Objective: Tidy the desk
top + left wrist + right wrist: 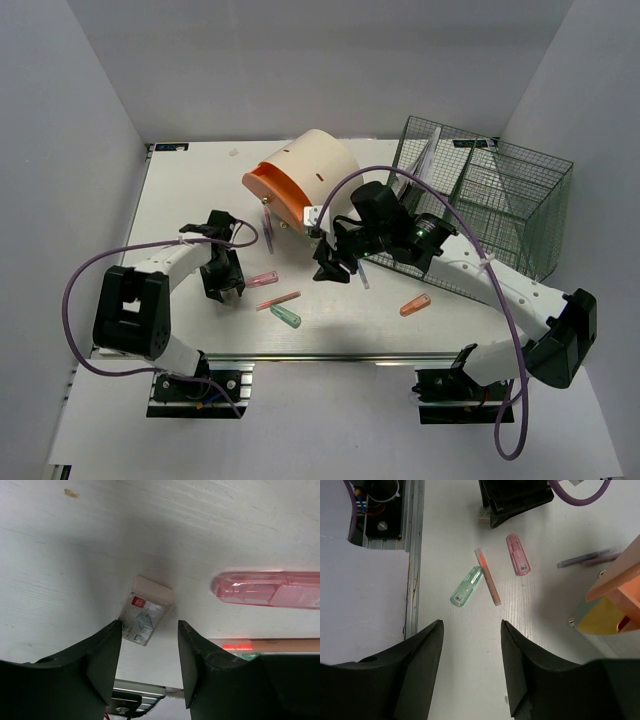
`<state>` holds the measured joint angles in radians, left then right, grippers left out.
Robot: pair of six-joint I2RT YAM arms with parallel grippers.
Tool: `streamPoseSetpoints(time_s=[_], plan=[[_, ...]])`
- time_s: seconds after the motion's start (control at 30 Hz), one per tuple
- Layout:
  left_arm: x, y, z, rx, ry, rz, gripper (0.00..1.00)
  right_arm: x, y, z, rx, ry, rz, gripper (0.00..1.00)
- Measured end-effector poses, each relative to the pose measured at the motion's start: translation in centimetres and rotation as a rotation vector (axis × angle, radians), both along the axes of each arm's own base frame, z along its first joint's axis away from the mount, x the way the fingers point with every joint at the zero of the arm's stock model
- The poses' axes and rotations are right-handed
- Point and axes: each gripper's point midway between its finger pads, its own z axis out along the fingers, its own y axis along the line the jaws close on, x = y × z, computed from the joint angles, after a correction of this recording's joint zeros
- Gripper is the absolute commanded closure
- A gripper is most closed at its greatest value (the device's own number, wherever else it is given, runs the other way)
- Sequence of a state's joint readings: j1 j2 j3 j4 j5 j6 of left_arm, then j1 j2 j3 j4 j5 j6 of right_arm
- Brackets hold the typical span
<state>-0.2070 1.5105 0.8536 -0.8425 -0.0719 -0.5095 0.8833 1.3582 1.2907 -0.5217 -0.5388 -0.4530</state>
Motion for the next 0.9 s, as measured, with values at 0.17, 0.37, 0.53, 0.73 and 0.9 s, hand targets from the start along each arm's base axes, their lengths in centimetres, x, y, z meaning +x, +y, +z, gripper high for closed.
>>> streamPoseSetpoints(time_s=[0.17, 0.37, 0.53, 0.73, 0.9], plan=[[0.1, 0.5, -0.1, 0.031, 0.019, -0.004, 0.41, 0.4, -0.5, -0.6, -0.009, 0.015, -0.014, 0.44], [0.9, 0.7, 0.3, 0.047, -0.003, -0.003, 0.39, 0.6, -0.8, -1.0, -0.014, 0.028, -0.025, 0.45], [0.9, 0.7, 0.0, 0.050, 0.009, -0.003, 0.39, 0.8, -0.9, -1.0, -0.010, 0.029, -0.029, 0.45], [0.6, 0.6, -0.8, 0.048, 0.043, -0.005, 0.40, 0.9, -0.9, -0.9, -0.009, 0.030, -0.033, 0.45], [0.6, 0.3, -1.0, 0.033, 0.048, -0.011, 0.47, 1.0, -1.0, -0.9, -0.007, 0.032, -0.038, 0.45]])
